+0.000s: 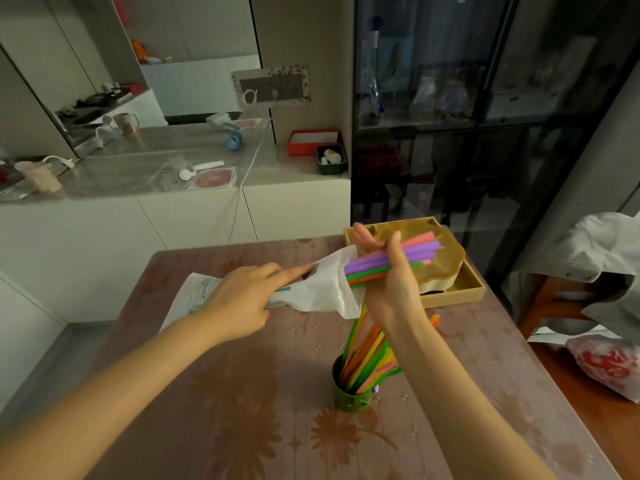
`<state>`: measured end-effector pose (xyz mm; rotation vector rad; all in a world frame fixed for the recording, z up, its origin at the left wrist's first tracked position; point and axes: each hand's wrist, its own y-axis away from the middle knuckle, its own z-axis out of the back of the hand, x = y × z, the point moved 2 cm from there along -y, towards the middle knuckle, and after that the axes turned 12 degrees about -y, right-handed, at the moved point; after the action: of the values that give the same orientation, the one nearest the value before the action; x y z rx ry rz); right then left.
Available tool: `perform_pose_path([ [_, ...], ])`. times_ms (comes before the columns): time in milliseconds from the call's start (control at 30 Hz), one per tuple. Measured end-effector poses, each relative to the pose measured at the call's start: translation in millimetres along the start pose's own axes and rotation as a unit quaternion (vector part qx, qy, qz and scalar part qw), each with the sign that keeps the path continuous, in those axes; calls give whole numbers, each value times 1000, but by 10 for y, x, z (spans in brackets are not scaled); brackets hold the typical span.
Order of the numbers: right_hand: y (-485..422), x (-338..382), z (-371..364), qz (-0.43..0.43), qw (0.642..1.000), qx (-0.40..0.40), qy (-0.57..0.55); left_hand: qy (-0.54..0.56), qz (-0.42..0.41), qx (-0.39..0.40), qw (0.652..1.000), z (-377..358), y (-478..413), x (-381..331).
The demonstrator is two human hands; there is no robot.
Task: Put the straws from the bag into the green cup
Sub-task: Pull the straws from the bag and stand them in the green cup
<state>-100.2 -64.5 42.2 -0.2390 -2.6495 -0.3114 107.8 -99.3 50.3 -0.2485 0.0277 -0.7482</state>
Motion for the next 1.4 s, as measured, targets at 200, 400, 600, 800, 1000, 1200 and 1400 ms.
perform_pose_path([
  [200,-20,647,80,159,966,-99,-178,-17,55,-33,998,-254,268,100],
  [400,138,1261,119,226,962,-21,-153,-24,111,-6,993,-625,677,196],
  [600,230,1140,89,188,977,94,-31,1,168,14,986,-830,990,291],
  [800,158,611,39,133,971,131,151,-2,175,18,984,-883,1130,348],
  [1000,161,69,121,111,925,191,309,-1,177,15,984,-880,1128,361],
  [1200,189,-140,214,94,899,220,366,-6,164,15,986,-925,1125,321],
  [1400,80,-157,270,89,896,203,385,2,161,13,987,-978,1099,313],
])
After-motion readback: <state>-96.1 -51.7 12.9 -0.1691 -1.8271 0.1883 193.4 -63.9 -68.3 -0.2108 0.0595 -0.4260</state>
